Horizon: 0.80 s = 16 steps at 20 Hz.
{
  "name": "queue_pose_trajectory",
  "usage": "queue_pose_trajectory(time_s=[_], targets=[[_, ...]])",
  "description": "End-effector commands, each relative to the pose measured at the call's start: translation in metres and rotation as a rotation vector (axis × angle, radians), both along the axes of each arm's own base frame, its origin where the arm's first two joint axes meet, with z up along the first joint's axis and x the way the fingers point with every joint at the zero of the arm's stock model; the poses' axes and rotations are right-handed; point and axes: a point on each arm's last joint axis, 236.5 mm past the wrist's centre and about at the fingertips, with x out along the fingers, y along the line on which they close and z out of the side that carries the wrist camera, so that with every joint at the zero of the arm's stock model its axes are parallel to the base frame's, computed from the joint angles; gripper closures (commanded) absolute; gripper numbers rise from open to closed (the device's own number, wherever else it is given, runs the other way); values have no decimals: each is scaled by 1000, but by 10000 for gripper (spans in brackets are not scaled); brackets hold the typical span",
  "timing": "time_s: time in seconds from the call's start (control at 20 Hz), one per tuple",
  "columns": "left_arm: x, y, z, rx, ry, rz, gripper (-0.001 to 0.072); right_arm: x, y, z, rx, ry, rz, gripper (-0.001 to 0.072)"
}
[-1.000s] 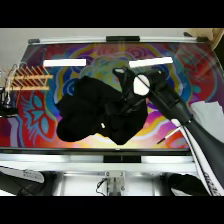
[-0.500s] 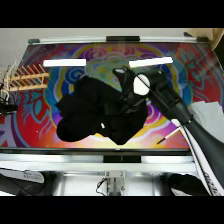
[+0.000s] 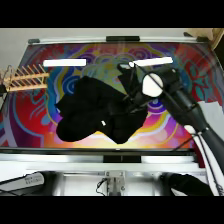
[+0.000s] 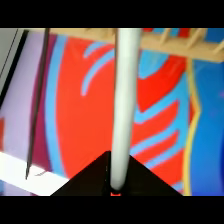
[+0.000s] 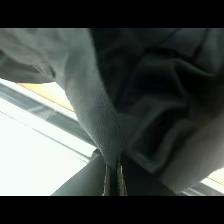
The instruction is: Fold the shirts.
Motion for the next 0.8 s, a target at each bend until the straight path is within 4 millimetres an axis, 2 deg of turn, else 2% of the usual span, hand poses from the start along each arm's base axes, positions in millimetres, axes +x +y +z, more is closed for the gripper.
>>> queue_pose_trajectory(time_s=[0.0, 0.1, 0.15, 0.2, 0.25, 0.3, 0.4, 0.5, 0.55, 0.65, 0.75], targets=[[14, -105, 80, -132, -206, -156, 647, -1, -33, 19, -70, -75, -51, 638], [-2, -187, 113, -161, -241, -335, 647, 2, -67, 24, -184, -119, -96, 638], [-17, -225, 122, -162, -230, -430, 647, 5, -86, 26, -249, -145, -125, 638], [-36, -259, 125, -165, -197, -527, 647, 10, -104, 29, -298, -167, -156, 639], [-63, -288, 120, -130, -127, -629, 647, 14, -114, 31, -314, -172, -180, 638], [-94, -305, 107, -63, -23, -719, 648, 20, -125, 32, -315, -176, -208, 639], [-144, -320, 87, 51, 131, -804, 648, 35, -146, 35, -314, -190, -255, 639], [-183, -346, 69, 55, 176, -893, 648, 47, -166, 36, -315, -204, -287, 638], [-210, -359, 52, 38, 227, -939, 648, 50, -173, 37, -313, -203, -299, 638], [-267, -369, 18, 30, 356, -1015, 648, 53, -186, 36, -322, -200, -302, 638], [-310, -363, 1, 79, 411, -1091, 648, 55, -194, 36, -330, -200, -294, 638]])
